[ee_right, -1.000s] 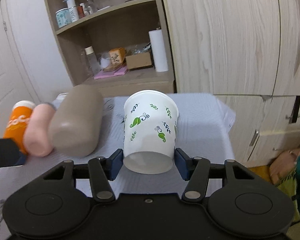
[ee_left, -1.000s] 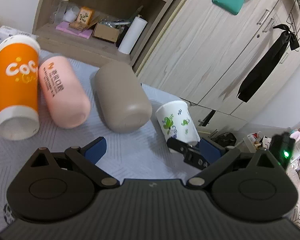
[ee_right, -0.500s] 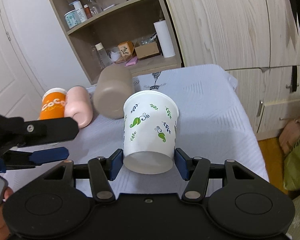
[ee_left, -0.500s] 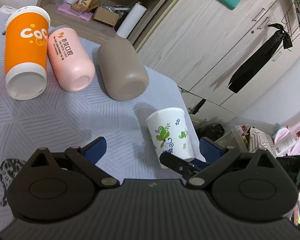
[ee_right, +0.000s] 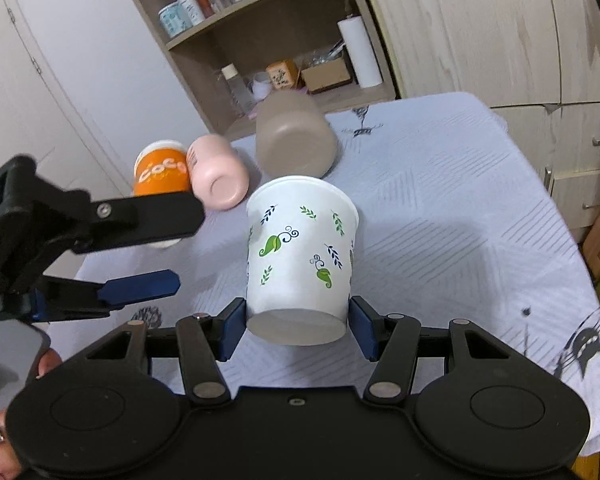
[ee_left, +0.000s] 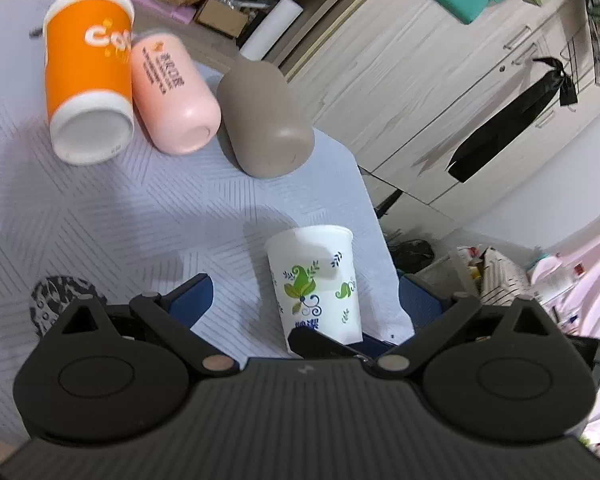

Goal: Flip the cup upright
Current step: 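Lift the white cup with the right gripper while the left gripper comes alongside it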

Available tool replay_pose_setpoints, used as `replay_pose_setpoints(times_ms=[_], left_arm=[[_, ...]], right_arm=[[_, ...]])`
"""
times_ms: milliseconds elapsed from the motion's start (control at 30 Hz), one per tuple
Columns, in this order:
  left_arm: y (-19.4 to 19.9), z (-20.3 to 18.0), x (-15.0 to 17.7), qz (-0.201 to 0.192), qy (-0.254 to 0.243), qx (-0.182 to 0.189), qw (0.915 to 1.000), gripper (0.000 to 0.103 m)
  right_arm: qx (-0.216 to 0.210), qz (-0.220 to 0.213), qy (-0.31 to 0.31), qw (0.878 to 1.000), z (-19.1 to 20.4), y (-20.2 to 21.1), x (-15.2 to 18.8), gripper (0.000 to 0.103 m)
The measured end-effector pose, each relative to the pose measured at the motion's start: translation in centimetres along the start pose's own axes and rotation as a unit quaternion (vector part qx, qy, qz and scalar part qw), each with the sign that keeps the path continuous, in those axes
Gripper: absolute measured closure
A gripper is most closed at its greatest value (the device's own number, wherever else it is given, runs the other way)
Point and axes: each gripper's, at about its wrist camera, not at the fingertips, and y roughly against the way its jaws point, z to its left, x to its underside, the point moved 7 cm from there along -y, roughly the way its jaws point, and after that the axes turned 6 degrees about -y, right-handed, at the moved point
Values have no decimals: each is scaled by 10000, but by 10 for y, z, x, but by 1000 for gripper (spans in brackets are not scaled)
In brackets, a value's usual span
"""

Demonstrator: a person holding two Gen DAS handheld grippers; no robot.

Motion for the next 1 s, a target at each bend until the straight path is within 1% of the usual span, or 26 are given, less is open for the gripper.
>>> replay_pose_setpoints(times_ms=[67,167,267,333,367,433,500,633,700,767,800,900,967,1000], left_arm=[[-5,5,0,69,177,125,9997,3],[-16,9,-1,177,288,264,9991,3],[-29,8,-3,291,263,314,9987,3],[-38,8,-5,387,287,363,9982,3],[-41,9,-7,442,321,401,9977,3],[-47,12,-7,563,471,451,9963,3],[-49,17,-11,595,549,524,9953,3],[-53,15,-13,576,416,406,9966,3],[-56,14,-12,625,415,439,9962,7],[-57,12,-10,677,394,466,9958,13],[-58,12,-9,701,366,461,9958,15],[-60,13,-7,718,346,410,9960,24],[-61,15,-6,719,358,382,9960,37],[-61,17,-5,718,359,406,9959,38]], right_arm=[[6,-18,27,10000,0,0,0,41],[-13,51,136,9999,1,0,1,41],[-1,106,224,9997,1,0,-1,33],[-78,172,246,9995,0,1,-5,29],[-133,239,268,9993,0,2,-7,25],[-200,328,379,9985,1,4,-10,23],[-196,413,598,9972,2,6,-15,22],[-211,584,943,9936,6,6,-25,21],[-268,676,979,9925,5,5,-29,21],[-361,757,926,9922,5,4,-32,21],[-403,798,893,9920,5,3,-33,21],[-436,872,885,9913,4,0,-35,21],[-412,897,923,9908,4,-1,-35,21],[-402,907,920,9908,4,-2,-35,21]])
